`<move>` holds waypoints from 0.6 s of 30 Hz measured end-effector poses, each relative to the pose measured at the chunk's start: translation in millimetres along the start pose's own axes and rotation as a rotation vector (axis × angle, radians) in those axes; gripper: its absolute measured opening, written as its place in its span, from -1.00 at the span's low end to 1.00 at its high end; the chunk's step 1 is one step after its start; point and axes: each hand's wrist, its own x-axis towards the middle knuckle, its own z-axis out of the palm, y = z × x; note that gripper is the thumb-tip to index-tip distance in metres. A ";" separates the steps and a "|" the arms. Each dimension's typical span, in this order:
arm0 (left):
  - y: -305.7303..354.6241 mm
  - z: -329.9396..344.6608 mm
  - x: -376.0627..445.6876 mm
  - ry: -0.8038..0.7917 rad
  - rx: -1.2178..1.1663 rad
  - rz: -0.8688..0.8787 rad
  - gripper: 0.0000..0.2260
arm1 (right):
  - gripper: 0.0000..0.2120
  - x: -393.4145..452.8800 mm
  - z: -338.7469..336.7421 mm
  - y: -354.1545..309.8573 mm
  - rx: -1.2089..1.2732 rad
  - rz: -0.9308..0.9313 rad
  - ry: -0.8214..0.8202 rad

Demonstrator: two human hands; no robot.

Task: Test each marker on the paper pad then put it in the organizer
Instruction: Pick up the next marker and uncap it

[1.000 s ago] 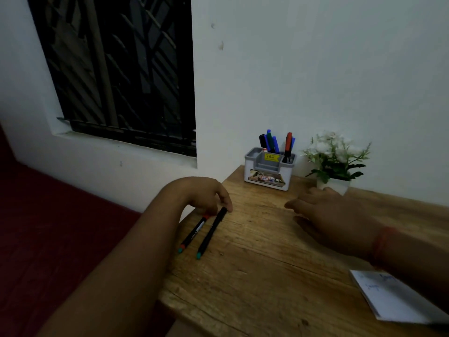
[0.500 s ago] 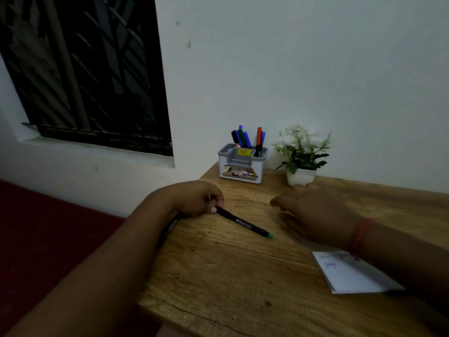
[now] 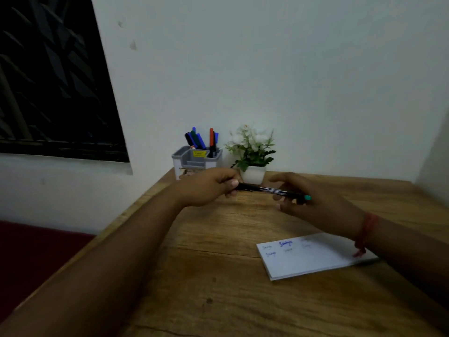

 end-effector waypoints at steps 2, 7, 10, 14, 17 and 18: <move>21.5 21.2 17.1 -0.044 -0.055 0.060 -0.80 | -0.64 -14.1 -9.0 3.1 0.204 0.031 0.066; 55.5 72.7 51.9 -0.120 -0.265 0.095 -0.80 | -0.92 -36.6 -22.7 14.8 0.415 0.128 0.313; 64.5 100.7 63.5 -0.081 -0.383 0.110 -0.78 | -0.93 -45.7 -25.7 27.8 0.487 0.209 0.359; 58.0 125.9 72.3 -0.038 -0.385 0.176 -0.72 | -0.96 -49.6 -16.1 41.1 0.508 0.262 0.358; 50.3 127.9 75.6 -0.062 -0.372 0.130 -0.69 | -0.96 -47.8 -10.5 46.7 0.462 0.257 0.383; 49.7 127.3 75.9 -0.077 -0.373 0.114 -0.69 | -0.96 -47.5 -9.1 46.9 0.435 0.233 0.396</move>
